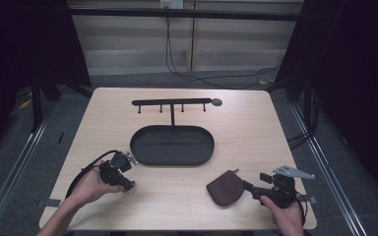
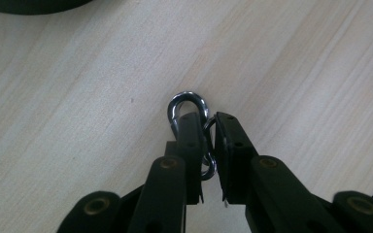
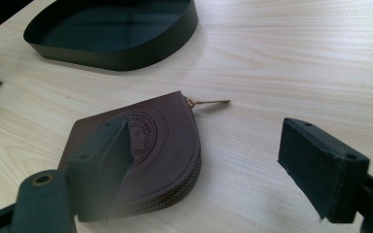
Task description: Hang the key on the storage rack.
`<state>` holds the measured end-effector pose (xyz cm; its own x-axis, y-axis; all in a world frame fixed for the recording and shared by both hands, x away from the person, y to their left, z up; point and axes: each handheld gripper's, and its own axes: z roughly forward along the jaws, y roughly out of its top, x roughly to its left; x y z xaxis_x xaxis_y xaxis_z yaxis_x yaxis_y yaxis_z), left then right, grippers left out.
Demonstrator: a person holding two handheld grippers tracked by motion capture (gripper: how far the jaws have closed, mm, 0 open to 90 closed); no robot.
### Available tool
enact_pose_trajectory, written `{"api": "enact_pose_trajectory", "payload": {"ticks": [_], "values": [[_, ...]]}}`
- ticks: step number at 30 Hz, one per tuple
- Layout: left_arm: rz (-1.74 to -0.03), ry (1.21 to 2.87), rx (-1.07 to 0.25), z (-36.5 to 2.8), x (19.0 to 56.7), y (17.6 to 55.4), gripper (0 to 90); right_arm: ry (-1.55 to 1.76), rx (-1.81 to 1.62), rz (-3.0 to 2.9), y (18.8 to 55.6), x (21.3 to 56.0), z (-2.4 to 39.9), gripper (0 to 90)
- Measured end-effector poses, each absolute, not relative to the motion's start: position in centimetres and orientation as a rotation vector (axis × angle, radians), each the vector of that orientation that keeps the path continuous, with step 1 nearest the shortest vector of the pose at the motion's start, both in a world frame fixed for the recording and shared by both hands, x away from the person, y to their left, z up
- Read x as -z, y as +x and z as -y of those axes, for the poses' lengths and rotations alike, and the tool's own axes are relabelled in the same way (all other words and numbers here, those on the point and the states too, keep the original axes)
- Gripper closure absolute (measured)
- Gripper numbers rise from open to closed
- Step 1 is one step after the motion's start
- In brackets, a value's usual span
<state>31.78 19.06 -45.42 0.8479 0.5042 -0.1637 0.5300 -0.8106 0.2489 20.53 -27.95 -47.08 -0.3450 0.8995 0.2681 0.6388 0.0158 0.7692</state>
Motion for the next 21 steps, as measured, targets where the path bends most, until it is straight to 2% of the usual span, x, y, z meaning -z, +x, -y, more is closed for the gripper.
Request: {"api": "enact_pose_trajectory", "payload": {"ticks": [3, 13, 21], "values": [[-0.789, 2.727, 0.138, -19.1, 45.2, 31.7, 87.9, 1.588, -1.239, -1.999, 20.6, 47.1, 28.0, 19.1], [-0.788, 2.707, 0.174, -19.3, 44.4, 31.5, 88.9, 1.598, -1.235, -1.995, 20.6, 47.1, 28.0, 18.9], [-0.776, 2.738, 0.143, -18.6, 44.3, 31.2, 89.3, 1.602, -1.235, -1.993, 20.6, 47.1, 28.0, 18.9]]}}
